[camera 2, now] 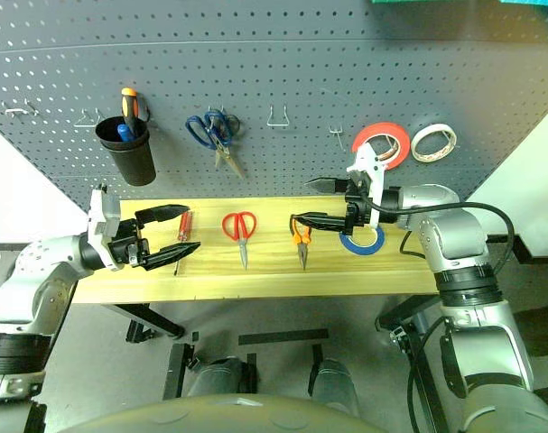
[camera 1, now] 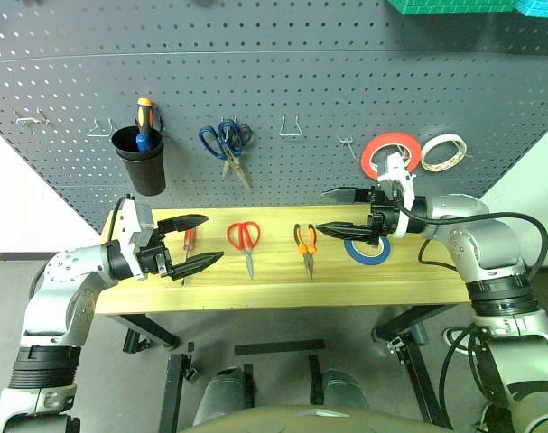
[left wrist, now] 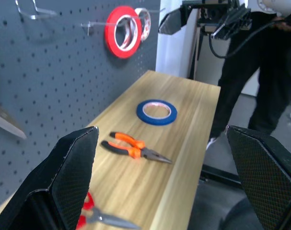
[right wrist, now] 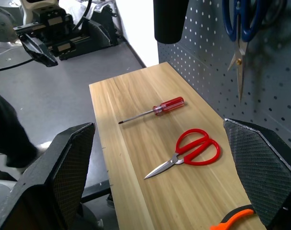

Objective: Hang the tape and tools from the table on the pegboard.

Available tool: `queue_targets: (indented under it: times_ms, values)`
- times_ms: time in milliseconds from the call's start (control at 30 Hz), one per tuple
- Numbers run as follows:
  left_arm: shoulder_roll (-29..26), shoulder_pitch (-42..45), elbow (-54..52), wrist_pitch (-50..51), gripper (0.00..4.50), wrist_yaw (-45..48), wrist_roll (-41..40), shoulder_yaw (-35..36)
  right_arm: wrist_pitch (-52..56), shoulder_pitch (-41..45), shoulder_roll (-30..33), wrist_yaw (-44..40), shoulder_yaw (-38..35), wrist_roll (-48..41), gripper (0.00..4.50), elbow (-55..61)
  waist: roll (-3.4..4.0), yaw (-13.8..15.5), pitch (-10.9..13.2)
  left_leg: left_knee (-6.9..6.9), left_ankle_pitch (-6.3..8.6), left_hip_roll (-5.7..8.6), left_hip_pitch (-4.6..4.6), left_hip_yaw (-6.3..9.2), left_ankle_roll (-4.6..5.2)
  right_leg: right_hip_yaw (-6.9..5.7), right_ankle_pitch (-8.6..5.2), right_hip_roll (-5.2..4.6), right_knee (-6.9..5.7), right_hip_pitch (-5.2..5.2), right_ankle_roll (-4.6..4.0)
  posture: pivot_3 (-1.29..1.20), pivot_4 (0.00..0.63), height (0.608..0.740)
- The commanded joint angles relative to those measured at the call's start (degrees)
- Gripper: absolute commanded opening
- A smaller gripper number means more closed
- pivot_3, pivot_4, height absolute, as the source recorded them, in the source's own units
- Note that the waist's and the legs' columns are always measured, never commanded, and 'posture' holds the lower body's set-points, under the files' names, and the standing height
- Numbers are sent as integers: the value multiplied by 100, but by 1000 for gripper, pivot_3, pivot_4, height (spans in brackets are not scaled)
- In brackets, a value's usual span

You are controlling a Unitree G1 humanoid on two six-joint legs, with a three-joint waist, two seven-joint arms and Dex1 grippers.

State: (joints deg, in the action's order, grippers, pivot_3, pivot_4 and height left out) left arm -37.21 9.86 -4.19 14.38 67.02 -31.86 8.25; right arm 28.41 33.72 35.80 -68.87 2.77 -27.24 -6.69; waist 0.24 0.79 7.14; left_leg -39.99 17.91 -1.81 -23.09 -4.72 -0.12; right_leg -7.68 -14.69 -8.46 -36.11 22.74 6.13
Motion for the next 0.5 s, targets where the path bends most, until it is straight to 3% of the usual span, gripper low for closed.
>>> queue_targets:
  times_ms: [33,500]
  values:
    - [-27,-2,-327,75,4456,-87,-123,67,-73,127,-50,56,-131,-33,4500,59,-2,3,7,0,0,0,-3,0,0,0,0,0,0,2,0,89,119,732]
    - [246,219,-599,312,4456,-424,-57,-369,-262,-150,268,93,-273,134,4500,-121,-3,0,5,-1,0,4,-5,-18,-1,-1,0,-2,2,2,1,26,88,732]
